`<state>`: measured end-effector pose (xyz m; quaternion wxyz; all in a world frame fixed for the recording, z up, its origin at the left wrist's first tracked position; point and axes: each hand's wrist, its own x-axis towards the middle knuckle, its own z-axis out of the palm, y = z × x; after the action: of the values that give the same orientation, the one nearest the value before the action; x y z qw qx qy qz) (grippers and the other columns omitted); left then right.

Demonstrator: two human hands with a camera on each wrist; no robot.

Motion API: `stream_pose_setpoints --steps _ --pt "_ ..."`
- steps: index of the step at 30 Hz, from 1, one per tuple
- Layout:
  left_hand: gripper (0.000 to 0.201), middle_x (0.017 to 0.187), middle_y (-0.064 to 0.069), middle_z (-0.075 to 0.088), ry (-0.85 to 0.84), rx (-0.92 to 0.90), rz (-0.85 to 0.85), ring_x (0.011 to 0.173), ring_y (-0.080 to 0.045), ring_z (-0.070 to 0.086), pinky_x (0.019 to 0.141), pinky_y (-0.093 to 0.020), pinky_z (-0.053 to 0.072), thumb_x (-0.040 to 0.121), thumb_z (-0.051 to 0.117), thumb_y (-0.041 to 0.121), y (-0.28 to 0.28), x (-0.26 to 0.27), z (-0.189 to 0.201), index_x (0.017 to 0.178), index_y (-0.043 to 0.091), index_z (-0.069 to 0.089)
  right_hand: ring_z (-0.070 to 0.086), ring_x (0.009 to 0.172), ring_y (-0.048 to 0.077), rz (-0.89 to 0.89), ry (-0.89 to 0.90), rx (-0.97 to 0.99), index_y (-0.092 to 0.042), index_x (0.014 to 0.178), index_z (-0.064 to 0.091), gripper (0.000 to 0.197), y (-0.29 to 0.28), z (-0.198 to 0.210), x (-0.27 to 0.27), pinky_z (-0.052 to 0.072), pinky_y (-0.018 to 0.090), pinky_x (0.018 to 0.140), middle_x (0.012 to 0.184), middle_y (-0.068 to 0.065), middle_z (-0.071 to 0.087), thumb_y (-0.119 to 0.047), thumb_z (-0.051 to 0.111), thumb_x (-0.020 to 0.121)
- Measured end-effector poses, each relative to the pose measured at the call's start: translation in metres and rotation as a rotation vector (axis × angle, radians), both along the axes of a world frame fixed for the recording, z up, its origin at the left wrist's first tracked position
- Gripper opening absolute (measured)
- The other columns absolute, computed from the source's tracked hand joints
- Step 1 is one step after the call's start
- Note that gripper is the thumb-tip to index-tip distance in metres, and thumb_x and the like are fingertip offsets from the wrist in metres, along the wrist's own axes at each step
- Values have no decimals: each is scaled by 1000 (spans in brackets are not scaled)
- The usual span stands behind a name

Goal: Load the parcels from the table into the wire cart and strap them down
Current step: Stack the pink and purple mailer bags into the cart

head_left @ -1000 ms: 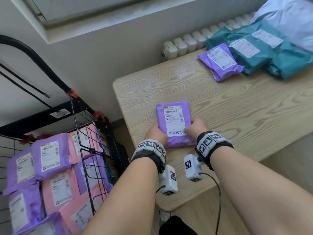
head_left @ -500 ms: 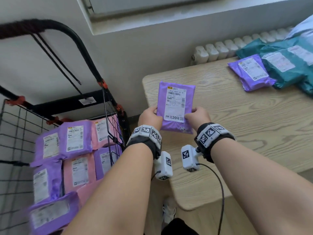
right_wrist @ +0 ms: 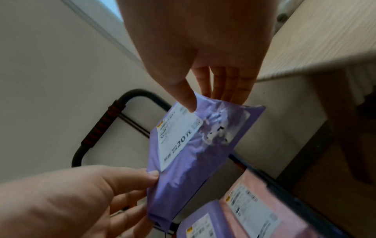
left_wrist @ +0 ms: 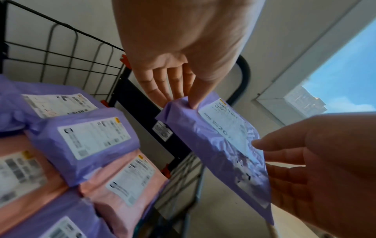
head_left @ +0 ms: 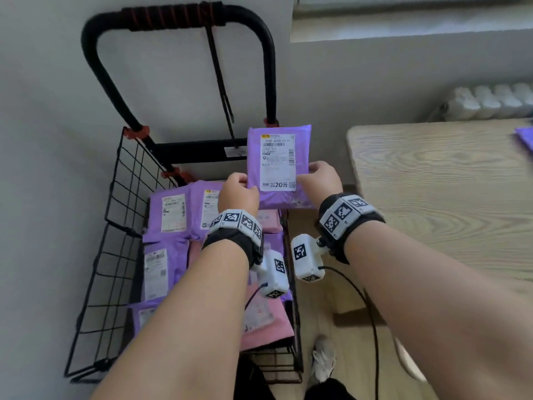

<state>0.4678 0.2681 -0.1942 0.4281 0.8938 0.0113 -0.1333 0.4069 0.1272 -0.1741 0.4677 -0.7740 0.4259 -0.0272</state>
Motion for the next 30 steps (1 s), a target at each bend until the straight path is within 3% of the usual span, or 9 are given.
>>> stream_pose_setpoints --steps 7,10,12,16,21,23,26,28,30 --pt "26 104 0 72 89 126 -17 92 -23 66 74 -27 52 85 58 13 67 58 -40 108 17 70 66 87 30 95 112 65 -9 106 61 30 64 -44 65 57 41 79 92 6 65 -6 46 80" --pt "25 91 -1 71 140 168 -84 79 -23 64 63 -25 50 83 54 4 79 72 -64 96 16 72 66 90 33 101 174 92 -9 110 59 35 75 -71 80 56 45 82 98 10 67 -6 44 79" --pt "22 84 -1 69 179 197 -119 74 -23 61 60 -25 48 82 53 4 80 79 -77 87 17 71 65 94 34 96 209 127 -12 108 57 32 77 -89 88 55 42 83 97 11 65 -4 43 80" --pt "16 85 -8 70 219 222 -162 81 -30 64 71 -35 54 78 55 5 72 87 -101 75 19 63 62 93 30 97 307 127 -11 108 58 26 74 -117 98 51 33 77 100 10 63 -6 48 84" --pt "25 91 -6 72 255 219 -263 85 -30 65 75 -35 56 78 53 3 57 92 -122 90 13 72 58 90 32 74 419 120 -10 91 55 16 68 -143 98 40 29 72 102 16 62 -7 46 79" --pt "22 90 -8 72 279 212 -290 83 -30 64 71 -34 53 77 51 1 55 89 -129 85 10 69 57 98 34 67 451 130 -10 101 58 27 66 -150 95 42 30 75 115 20 60 -6 43 80" --pt "22 89 -9 70 344 216 -354 81 -29 59 68 -30 46 78 50 -2 56 83 -132 80 11 67 55 114 34 67 496 149 -10 132 49 44 65 -156 89 45 33 87 132 17 52 -4 41 89" --pt "26 89 -2 64 386 239 -372 87 -26 53 74 -30 43 82 49 -2 57 78 -131 75 19 62 56 113 34 76 503 163 -11 137 45 47 66 -156 85 49 38 93 133 17 52 -4 40 90" --pt "35 87 1 58 383 250 -353 88 -21 44 69 -25 38 86 47 -1 56 75 -128 67 28 46 57 112 32 88 499 170 -13 140 42 50 67 -153 84 50 39 94 131 16 53 -4 40 91"
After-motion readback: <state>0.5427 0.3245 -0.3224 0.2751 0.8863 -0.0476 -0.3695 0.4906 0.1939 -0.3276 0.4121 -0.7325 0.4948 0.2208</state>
